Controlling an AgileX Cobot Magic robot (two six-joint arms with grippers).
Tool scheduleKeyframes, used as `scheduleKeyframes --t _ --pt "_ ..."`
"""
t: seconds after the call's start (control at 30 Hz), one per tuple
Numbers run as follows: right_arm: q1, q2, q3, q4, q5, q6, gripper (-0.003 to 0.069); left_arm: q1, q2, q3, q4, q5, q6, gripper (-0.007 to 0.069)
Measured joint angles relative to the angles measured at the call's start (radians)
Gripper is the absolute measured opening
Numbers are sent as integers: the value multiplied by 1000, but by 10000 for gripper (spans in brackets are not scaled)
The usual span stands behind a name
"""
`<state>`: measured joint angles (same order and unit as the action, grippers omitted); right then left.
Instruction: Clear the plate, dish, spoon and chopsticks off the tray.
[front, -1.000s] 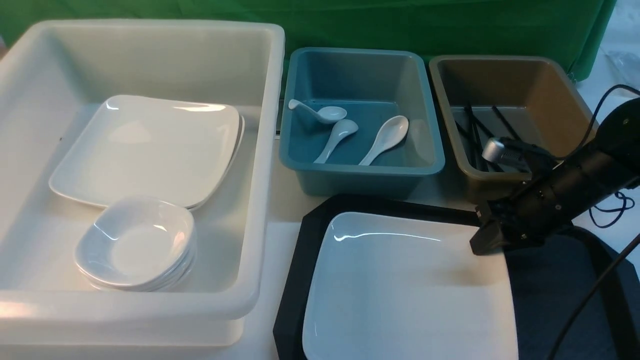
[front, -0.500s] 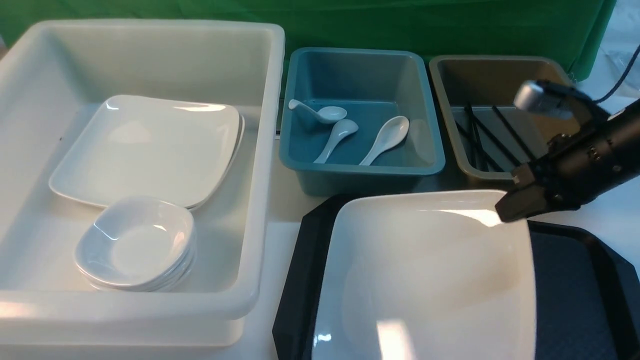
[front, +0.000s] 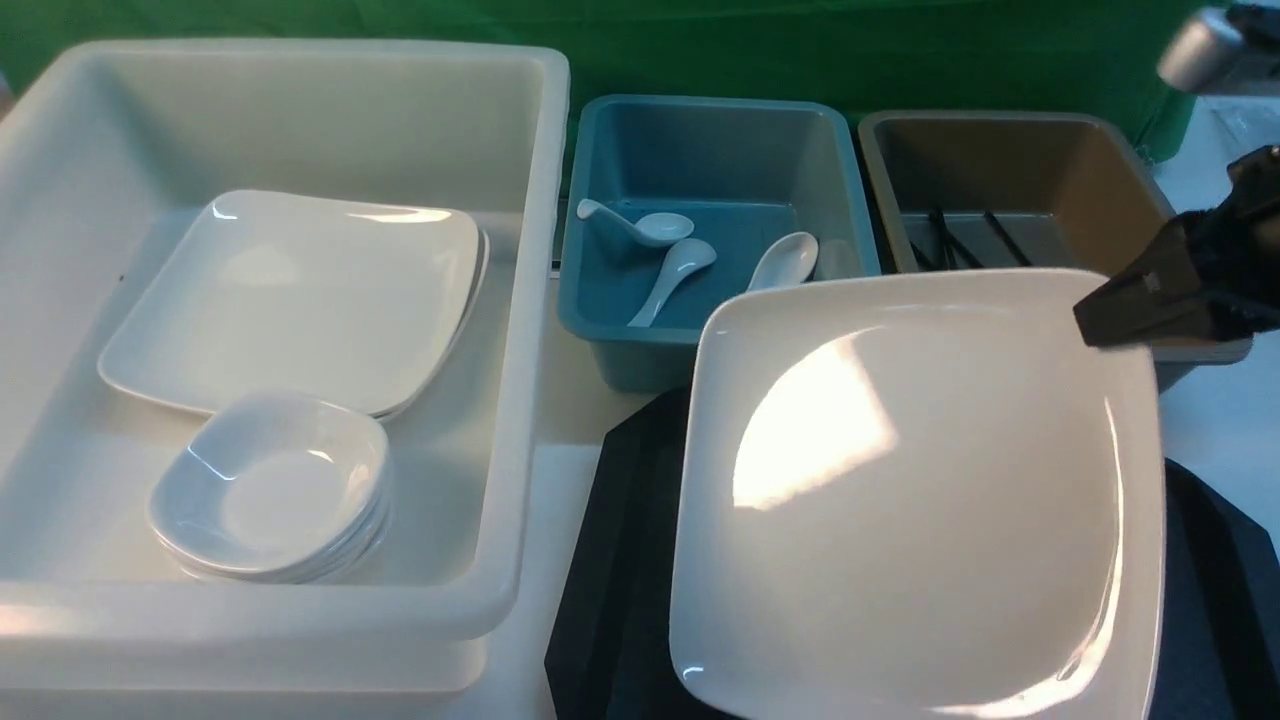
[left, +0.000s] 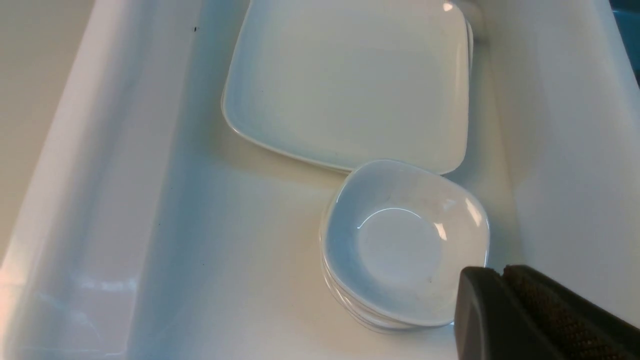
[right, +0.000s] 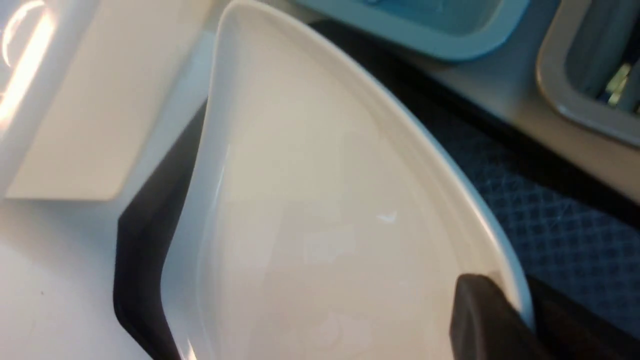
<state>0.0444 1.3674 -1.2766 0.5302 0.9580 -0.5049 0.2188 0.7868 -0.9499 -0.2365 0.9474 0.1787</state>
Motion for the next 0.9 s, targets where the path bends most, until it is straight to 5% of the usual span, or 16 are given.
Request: scheduleKeyframes --t 0.2,0.47,0.9 --pt "0 19 -208 12 9 47 58 0 0 0 0 -1 0 15" --pt "25 205 -562 221 -2 77 58 0 0 0 0 -11 -1 15" --pt "334 730 -1049 248 -286 244 58 0 0 0 -1 -29 -19 15"
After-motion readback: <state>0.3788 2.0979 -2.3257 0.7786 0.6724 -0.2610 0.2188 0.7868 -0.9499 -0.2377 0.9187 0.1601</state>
